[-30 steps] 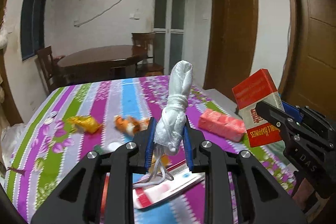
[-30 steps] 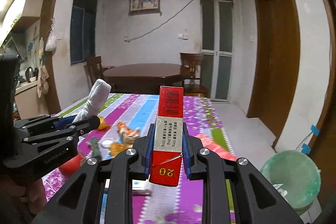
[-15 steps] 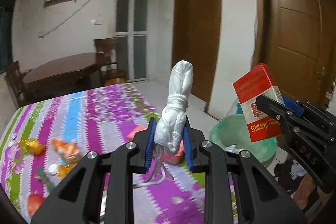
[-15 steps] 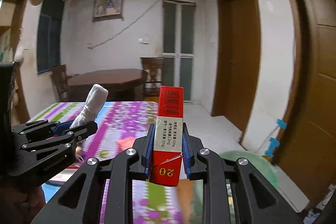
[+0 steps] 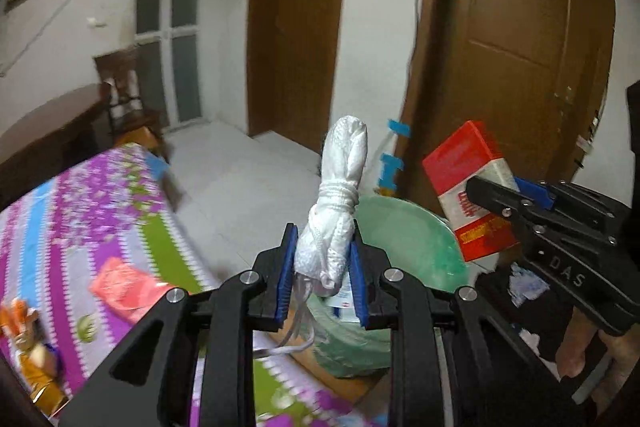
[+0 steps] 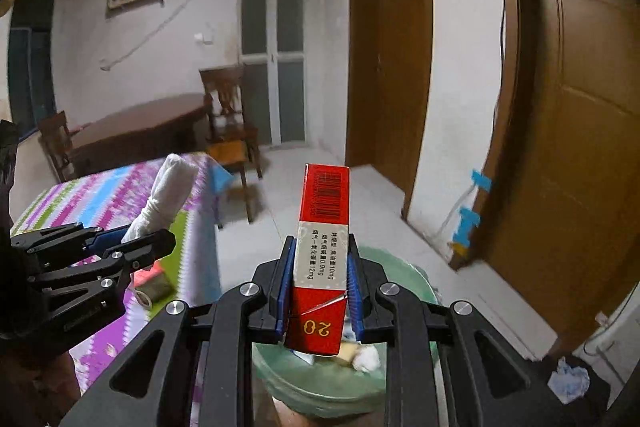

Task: Collect trash
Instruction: 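Carry the red box and white bag over the green bin with both grippers, then open both grippers to drop the box and bag into the bin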

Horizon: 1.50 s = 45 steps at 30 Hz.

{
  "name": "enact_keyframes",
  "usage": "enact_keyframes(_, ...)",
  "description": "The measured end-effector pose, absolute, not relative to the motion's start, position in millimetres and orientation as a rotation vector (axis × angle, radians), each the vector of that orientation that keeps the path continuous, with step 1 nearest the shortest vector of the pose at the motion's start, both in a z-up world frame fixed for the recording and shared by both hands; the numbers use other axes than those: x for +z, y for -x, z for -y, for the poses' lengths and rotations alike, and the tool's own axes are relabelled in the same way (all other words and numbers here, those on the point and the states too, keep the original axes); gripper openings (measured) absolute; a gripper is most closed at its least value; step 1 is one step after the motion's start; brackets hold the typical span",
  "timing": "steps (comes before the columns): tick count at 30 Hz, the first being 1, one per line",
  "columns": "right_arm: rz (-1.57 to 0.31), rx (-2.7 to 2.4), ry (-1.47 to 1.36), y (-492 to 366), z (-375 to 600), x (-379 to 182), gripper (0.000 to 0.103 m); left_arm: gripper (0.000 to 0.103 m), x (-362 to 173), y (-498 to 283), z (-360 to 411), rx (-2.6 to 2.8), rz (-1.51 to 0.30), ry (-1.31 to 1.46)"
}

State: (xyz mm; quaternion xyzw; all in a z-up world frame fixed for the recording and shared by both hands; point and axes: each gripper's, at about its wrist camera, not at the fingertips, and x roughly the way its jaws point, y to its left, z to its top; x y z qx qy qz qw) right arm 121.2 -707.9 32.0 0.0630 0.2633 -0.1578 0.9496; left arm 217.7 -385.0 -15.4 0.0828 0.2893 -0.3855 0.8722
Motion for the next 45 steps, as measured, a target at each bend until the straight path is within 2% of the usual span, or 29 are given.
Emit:
enact_keyframes(8,-0.67,-0.322,-0.219,-158.5,773.8,-21.3,0.024,0.023,-57.2,-245.3,438.8,-0.843,-0.76,-0.208)
enact_keyframes(17,-0.755,-0.32,-0.243,-185.4,760.4,-65.0,0.024,0.023,-92.1,-261.2,467.6,-0.831,-0.861,-0.231)
enact_keyframes(36,-0.785,-0.329,-0.254,-195.1,755.5,-86.4,0.024,0.023,-104.4,-267.4,483.4,-0.804,-0.899,-0.251)
enact_keyframes(43,-0.781,-0.33,-0.26,-196.4,755.4,-89.3,0.024,0.028,-103.8,-266.3,486.3,-0.797,-0.902,-0.256)
enact_keyframes(45,-0.78,-0.327,-0.261,-195.2,755.4,-89.8,0.026,0.035,-102.7,-267.1,484.7,-0.793,-0.902,-0.254)
